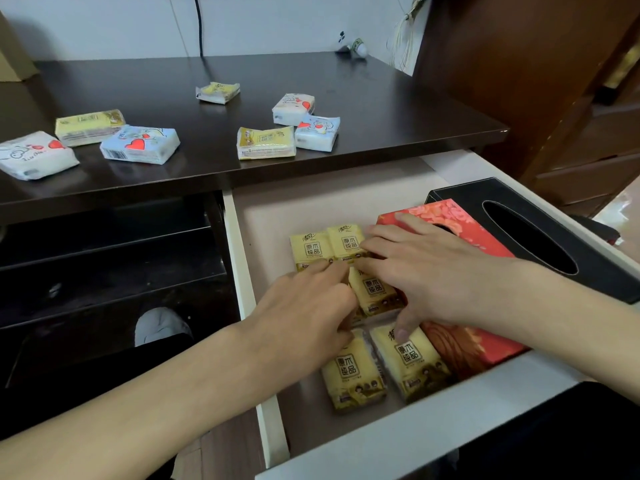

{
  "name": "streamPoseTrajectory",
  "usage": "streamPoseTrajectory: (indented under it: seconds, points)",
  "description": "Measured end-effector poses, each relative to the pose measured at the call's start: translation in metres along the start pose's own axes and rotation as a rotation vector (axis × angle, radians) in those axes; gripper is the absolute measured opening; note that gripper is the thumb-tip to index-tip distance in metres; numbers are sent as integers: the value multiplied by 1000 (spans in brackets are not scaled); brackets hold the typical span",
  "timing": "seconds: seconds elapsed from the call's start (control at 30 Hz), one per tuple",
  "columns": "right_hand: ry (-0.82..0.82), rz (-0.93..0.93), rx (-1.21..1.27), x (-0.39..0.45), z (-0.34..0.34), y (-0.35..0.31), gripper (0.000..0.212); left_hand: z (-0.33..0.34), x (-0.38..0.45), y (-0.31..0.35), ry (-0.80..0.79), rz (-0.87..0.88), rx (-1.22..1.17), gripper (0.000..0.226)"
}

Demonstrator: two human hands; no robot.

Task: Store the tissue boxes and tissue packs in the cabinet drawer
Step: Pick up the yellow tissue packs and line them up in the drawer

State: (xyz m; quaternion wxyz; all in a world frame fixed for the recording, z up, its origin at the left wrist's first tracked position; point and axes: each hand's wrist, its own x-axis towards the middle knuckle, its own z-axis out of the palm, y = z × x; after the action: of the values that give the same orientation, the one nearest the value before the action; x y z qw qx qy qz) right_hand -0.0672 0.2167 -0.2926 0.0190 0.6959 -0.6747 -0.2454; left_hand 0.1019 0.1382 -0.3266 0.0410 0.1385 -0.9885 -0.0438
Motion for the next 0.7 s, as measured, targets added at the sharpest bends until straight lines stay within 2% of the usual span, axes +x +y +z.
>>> streamPoseTrajectory:
  seconds: [0.23,0.33,0.43,0.53,0.6,0.7]
  points:
    - [119,-21,47,-1,6,1,92,-1,5,0,9,0,19,23]
    - [176,-43,232,-4,3,14,86,-12,11,-13,-22,-51,-57,46]
    - [240,-32,270,0,-2,32,71,-26,17,-34,-109,-120,-144,88]
    - [142,-46,231,9,1,33,79,-23,15,-42,-302,-130,-86,121]
    - [114,-81,187,14,6,30,89,-13,10,-39,-356,-94,14,130]
    - [101,-123,110,17,9,33,88,-2,9,-33,-300,-65,52,125]
